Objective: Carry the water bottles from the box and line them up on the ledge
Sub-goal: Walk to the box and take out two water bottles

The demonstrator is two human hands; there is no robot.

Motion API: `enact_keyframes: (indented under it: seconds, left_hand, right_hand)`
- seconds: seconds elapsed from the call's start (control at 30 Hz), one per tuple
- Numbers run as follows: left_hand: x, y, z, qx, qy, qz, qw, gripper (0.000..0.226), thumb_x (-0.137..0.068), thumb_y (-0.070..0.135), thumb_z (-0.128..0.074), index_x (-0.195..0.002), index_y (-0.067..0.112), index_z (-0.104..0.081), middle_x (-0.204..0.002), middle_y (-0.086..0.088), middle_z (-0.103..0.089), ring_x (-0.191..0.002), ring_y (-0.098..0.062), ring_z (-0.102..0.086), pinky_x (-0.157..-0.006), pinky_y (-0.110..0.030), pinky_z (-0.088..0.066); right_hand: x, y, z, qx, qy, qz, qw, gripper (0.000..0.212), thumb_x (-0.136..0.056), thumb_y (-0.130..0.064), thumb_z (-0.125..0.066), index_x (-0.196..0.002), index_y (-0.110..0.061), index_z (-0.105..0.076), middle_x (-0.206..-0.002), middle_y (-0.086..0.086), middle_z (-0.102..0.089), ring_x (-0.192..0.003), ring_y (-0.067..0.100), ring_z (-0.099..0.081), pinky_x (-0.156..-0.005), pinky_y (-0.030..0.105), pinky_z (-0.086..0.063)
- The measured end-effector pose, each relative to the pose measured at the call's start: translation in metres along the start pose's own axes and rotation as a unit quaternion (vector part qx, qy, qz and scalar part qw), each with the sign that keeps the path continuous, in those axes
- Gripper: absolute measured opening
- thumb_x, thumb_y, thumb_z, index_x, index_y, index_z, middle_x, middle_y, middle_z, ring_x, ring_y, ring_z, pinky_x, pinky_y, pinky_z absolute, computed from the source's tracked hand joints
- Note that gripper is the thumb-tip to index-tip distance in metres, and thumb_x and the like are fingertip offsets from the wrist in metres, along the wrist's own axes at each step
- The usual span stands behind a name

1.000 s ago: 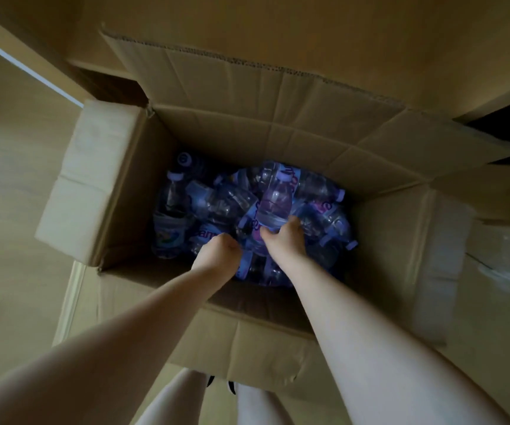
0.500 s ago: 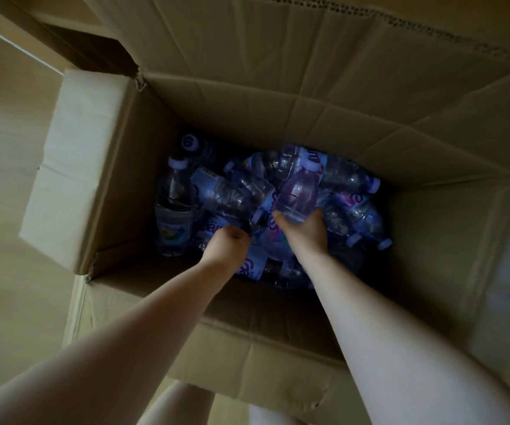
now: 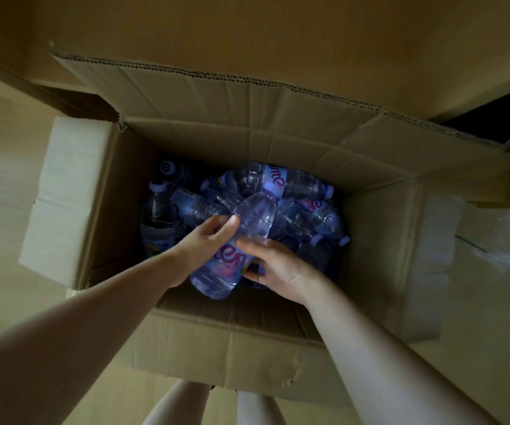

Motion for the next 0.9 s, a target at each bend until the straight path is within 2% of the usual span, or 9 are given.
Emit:
enact_keyframes:
  seconds: [0.1, 0.2, 0.3, 0.4, 0.5, 0.6, 0.67, 0.77, 0.9]
  left_hand:
    - [0.005, -0.008, 0.005, -0.007, -0.032, 0.056, 0.998, 0.069, -0.069, 0.064, -0.062, -0.126, 0.029, -0.041, -0.117, -0.006, -0.061, -0.104, -0.023, -0.064, -0.087, -0.043, -0.055]
    - [0.005, -0.014, -0.002, -0.053, -0.069, 0.085, 0.993, 0.104, -0.054, 0.061, -0.084, -0.136, 0.021, -0.034, -0.123, -0.008, -0.06, -0.113, -0.028, -0.061, -0.095, -0.053, -0.05]
    - [-0.003, -0.016, -0.009, -0.054, -0.032, 0.062, 0.996, 0.082, -0.067, 0.039, -0.085, -0.134, 0.019, -0.042, -0.119, -0.006, -0.065, -0.109, -0.022, -0.063, -0.098, -0.047, -0.049]
    - [-0.008, -0.019, -0.014, -0.031, 0.036, 0.057, 0.997, 0.071, -0.073, 0.039, -0.08, -0.13, 0.02, -0.043, -0.115, -0.006, -0.064, -0.101, -0.021, -0.065, -0.094, -0.043, -0.052]
    - [-0.014, -0.025, -0.01, 0.05, 0.095, 0.056, 0.993, 0.068, -0.074, 0.042, -0.079, -0.127, 0.023, -0.041, -0.116, -0.007, -0.063, -0.099, -0.023, -0.065, -0.09, -0.046, -0.054]
    - [-0.021, -0.035, -0.001, 0.099, 0.13, 0.07, 0.984, 0.069, -0.074, 0.047, -0.077, -0.13, 0.026, -0.041, -0.118, -0.003, -0.062, -0.102, -0.024, -0.064, -0.088, -0.045, -0.054]
    - [-0.025, -0.039, 0.004, 0.105, 0.139, 0.069, 0.982, 0.064, -0.075, 0.047, -0.076, -0.125, 0.027, -0.043, -0.112, -0.001, -0.064, -0.093, -0.019, -0.066, -0.074, -0.036, -0.055]
    - [-0.033, -0.045, 0.007, 0.09, 0.138, 0.067, 0.984, 0.059, -0.075, 0.048, -0.076, -0.121, 0.032, -0.043, -0.111, 0.002, -0.063, -0.094, -0.017, -0.064, -0.079, -0.039, -0.054]
    - [-0.04, -0.055, 0.005, 0.094, 0.133, 0.067, 0.984, 0.059, -0.075, 0.046, -0.076, -0.12, 0.034, -0.041, -0.114, 0.0, -0.063, -0.098, -0.02, -0.065, -0.088, -0.043, -0.054]
  right_hand:
    - [0.006, 0.007, -0.003, 0.025, -0.002, 0.0, 1.0, 0.027, -0.088, -0.025, -0.067, -0.115, -0.026, -0.063, -0.112, -0.007, -0.07, -0.117, 0.013, -0.058, -0.101, 0.039, -0.043]
    - [0.012, 0.015, -0.005, 0.084, -0.013, 0.002, 0.996, 0.032, -0.091, -0.021, -0.067, -0.121, -0.027, -0.06, -0.121, -0.01, -0.067, -0.118, 0.009, -0.058, -0.103, 0.037, -0.045]
    - [0.015, 0.019, -0.001, 0.089, 0.0, 0.013, 0.996, 0.03, -0.09, -0.018, -0.068, -0.115, -0.033, -0.059, -0.119, -0.013, -0.066, -0.117, 0.009, -0.058, -0.099, 0.035, -0.047]
    - [0.01, 0.017, 0.012, 0.113, 0.023, 0.016, 0.993, 0.032, -0.089, -0.021, -0.07, -0.118, -0.031, -0.058, -0.122, -0.008, -0.065, -0.117, 0.012, -0.058, -0.096, 0.035, -0.047]
    - [0.004, 0.007, 0.049, 0.184, 0.142, 0.04, 0.972, 0.038, -0.089, -0.023, -0.071, -0.125, -0.023, -0.059, -0.124, -0.001, -0.064, -0.115, 0.016, -0.059, -0.096, 0.034, -0.047]
    - [0.012, -0.007, 0.107, 0.267, 0.363, 0.078, 0.889, 0.036, -0.092, -0.013, -0.064, -0.127, -0.009, -0.056, -0.126, 0.01, -0.061, -0.117, 0.025, -0.058, -0.094, 0.03, -0.045]
    - [0.011, -0.011, 0.135, 0.33, 0.43, 0.063, 0.838, 0.041, -0.092, -0.012, -0.062, -0.131, -0.006, -0.052, -0.132, 0.015, -0.055, -0.124, 0.03, -0.053, -0.099, 0.033, -0.043]
    - [-0.012, -0.003, 0.161, 0.315, 0.423, 0.004, 0.85, 0.057, -0.093, -0.018, -0.063, -0.142, -0.003, -0.038, -0.141, 0.019, -0.049, -0.129, 0.033, -0.049, -0.104, 0.036, -0.042]
    - [-0.033, 0.0, 0.171, 0.305, 0.393, -0.005, 0.868, 0.045, -0.094, -0.024, -0.062, -0.134, -0.006, -0.051, -0.13, 0.016, -0.059, -0.12, 0.034, -0.056, -0.1, 0.037, -0.046]
Point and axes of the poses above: each hand's wrist, its own x-axis away from the middle knuckle, its own z-axis out of the back of the hand, y = z × x, the point moved 7 cm from there along -x, towards the middle knuckle
